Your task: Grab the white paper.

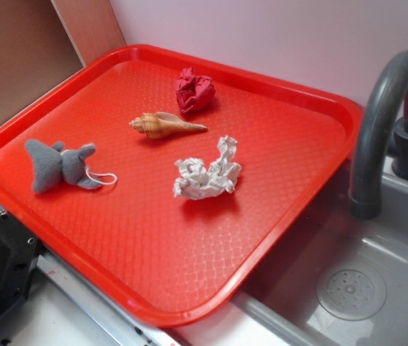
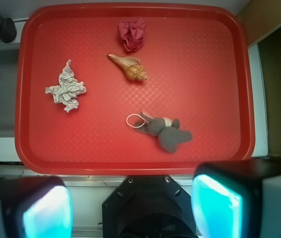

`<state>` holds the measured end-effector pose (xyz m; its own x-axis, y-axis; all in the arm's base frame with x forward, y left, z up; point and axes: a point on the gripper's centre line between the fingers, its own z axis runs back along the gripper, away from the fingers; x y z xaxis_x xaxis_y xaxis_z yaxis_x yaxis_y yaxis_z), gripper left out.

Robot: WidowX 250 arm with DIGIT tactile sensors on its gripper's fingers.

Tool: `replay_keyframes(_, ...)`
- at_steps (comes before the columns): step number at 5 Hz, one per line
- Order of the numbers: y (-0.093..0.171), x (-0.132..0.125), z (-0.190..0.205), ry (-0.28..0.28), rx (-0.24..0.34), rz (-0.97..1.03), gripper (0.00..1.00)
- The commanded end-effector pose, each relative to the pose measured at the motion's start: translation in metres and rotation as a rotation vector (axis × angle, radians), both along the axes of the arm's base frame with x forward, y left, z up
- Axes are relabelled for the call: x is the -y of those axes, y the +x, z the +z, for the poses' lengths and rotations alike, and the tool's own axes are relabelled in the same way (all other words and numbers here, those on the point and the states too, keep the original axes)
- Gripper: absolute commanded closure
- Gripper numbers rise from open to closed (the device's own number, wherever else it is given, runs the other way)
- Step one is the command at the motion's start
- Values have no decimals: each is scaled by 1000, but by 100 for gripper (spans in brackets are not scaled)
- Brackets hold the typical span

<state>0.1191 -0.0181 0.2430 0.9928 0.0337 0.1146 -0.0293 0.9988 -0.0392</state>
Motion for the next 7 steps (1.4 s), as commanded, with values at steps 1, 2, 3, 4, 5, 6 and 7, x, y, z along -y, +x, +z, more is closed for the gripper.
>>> replay_keyframes(1, 0, 0, 0, 0, 0, 0, 0)
replay_keyframes(2, 26, 9, -15, 15, 41, -218, 0)
replay_keyframes(3, 45, 31, -28, 68, 84, -463, 0)
replay_keyframes(4, 62, 52, -43, 75, 102, -668, 0)
replay_keyframes(5, 77, 76, -61, 102, 95, -752, 0)
replay_keyframes(6, 95, 91, -87, 103, 76, -777, 0)
replay_keyframes(7, 103, 99, -115, 165, 35, -694, 0)
